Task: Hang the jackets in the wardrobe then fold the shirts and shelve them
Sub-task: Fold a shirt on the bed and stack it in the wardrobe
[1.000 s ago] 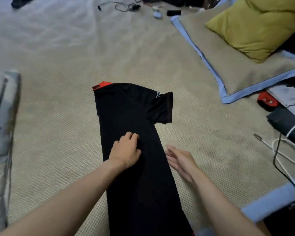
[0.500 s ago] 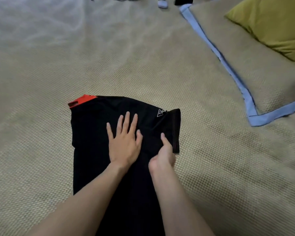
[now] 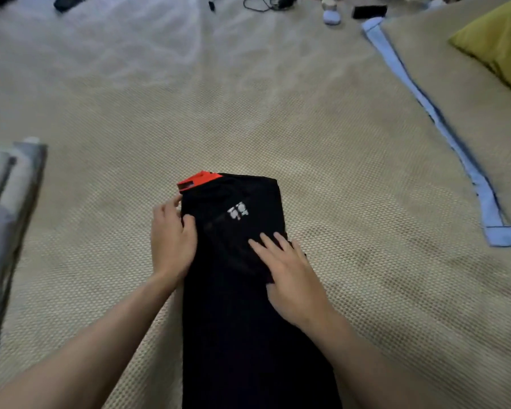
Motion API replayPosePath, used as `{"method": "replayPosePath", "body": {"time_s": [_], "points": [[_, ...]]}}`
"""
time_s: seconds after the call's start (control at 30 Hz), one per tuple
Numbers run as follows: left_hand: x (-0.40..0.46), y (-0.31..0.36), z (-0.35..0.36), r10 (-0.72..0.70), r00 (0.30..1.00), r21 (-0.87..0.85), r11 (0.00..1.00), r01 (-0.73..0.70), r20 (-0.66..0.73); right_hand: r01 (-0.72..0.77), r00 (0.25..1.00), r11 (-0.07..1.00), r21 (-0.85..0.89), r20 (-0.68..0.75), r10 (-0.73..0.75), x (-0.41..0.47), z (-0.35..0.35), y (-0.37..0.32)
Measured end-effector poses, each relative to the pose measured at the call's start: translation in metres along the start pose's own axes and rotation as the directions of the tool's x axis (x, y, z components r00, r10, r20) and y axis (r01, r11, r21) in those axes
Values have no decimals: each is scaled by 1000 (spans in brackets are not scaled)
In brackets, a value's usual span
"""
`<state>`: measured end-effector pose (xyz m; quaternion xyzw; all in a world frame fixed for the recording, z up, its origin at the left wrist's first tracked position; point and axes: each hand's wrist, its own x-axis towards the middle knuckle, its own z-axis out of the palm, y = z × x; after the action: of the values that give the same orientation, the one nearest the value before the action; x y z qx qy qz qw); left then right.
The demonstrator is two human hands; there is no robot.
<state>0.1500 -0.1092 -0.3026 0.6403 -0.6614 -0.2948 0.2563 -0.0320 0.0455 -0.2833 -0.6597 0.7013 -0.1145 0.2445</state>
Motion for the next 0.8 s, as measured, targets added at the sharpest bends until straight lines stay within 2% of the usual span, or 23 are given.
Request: {"method": "replayPosePath", "body": {"time_s": [0.03, 0.07, 0.1, 0.13, 0.17, 0.2, 0.23, 0.27, 0.3, 0.37, 0.4, 0.47, 0.53, 0.7, 0.8], "points": [[5, -13, -8, -102, 995, -45, 994, 103, 5, 8, 990, 996, -94, 141, 5, -2, 3, 1], [7, -19, -14, -170, 985, -106, 979, 173, 36, 8, 976, 995, -95, 219, 13, -5, 4, 5], [9, -22, -17, -207, 975, -161, 963, 217, 80, -22, 976, 1000, 0, 218, 22, -7, 0, 6], [9, -22, -19, -227, 965, -214, 944, 251, 130, -95, 988, 980, 176, 140, 70, -9, -7, 7], [12, -21, -19, -254, 951, -270, 917, 294, 176, -158, 986, 911, 380, 12, 166, -6, -14, 8], [17, -18, -18, -276, 938, -333, 881, 334, 210, -210, 945, 819, 534, -103, 310, 1, -20, 11], [24, -14, -16, -298, 927, -377, 851, 366, 227, -276, 878, 720, 637, -138, 458, 12, -25, 14], [30, -8, -13, -308, 922, -408, 830, 381, 235, -359, 825, 622, 696, -75, 561, 26, -31, 17], [37, -3, -9, -323, 913, -418, 815, 402, 249, -433, 806, 541, 721, 40, 591, 40, -36, 19], [50, 5, -1, -321, 899, -441, 789, 428, 299, -508, 813, 449, 735, 237, 531, 65, -41, 19], [55, 10, 2, -313, 887, -455, 771, 446, 339, -522, 817, 428, 738, 288, 499, 76, -43, 19], [61, 21, 1, -298, 860, -503, 713, 489, 414, -516, 828, 412, 751, 313, 466, 94, -48, 18], [72, 32, -7, -240, 865, -562, 678, 474, 440, -499, 838, 434, 750, 289, 462, 111, -55, 18], [108, 73, -58, -65, 905, -617, 711, 338, 421, -335, 880, 447, 829, 106, 463, 149, -99, 13], [115, 103, -101, 9, 932, -603, 765, 227, 362, -216, 914, 509, 833, -10, 405, 149, -139, -2]]}}
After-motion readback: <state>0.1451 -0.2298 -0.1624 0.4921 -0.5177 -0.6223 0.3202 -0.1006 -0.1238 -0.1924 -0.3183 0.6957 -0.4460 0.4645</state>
